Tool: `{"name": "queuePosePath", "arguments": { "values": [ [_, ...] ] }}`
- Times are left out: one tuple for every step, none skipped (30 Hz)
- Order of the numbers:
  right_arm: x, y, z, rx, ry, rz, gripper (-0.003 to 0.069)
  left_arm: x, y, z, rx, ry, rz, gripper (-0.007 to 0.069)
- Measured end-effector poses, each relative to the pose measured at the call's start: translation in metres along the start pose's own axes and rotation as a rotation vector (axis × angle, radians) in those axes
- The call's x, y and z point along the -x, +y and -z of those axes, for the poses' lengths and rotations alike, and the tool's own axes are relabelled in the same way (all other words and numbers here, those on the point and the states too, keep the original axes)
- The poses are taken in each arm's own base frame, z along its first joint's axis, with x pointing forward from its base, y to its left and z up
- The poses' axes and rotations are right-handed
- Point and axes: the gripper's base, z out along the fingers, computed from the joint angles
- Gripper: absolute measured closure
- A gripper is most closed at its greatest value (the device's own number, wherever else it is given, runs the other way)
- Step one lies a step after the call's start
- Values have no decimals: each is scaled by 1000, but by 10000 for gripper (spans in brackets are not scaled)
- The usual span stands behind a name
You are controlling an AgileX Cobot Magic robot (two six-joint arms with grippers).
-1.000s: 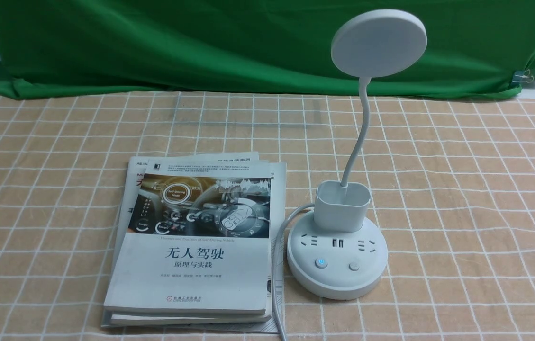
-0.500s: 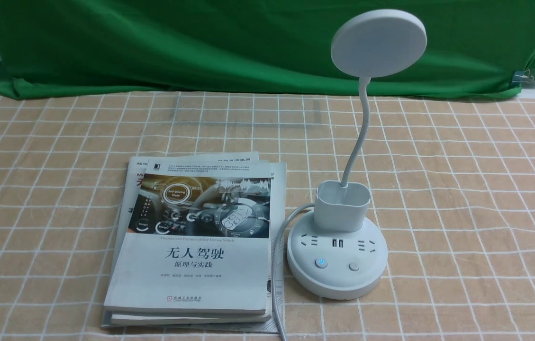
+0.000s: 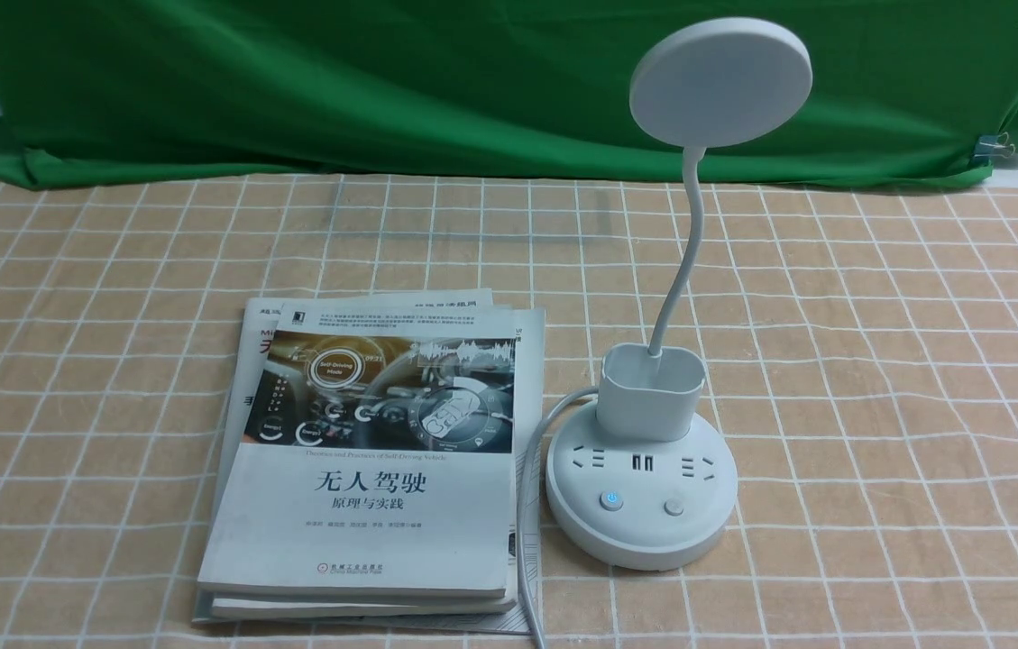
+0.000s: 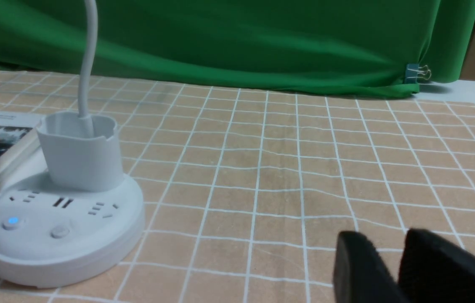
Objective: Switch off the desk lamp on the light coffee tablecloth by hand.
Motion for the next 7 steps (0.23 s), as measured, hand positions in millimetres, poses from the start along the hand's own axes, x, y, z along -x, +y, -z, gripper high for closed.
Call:
{"name": "queuePosePath", "arguments": {
  "values": [
    [0, 0, 0, 0, 0, 0, 472, 0, 0, 0, 0, 0, 0, 620],
    [0, 0, 0, 0, 0, 0, 470, 0, 0, 0, 0, 0, 0, 620],
    [0, 0, 0, 0, 0, 0, 468, 0, 0, 0, 0, 0, 0, 620],
    [0, 0, 0, 0, 0, 0, 467, 0, 0, 0, 0, 0, 0, 620],
    [0, 0, 0, 0, 0, 0, 467, 0, 0, 0, 0, 0, 0, 620],
    [0, 0, 0, 0, 0, 0, 467, 0, 0, 0, 0, 0, 0, 620],
    [0, 0, 0, 0, 0, 0, 467, 0, 0, 0, 0, 0, 0, 620]
  ]
}}
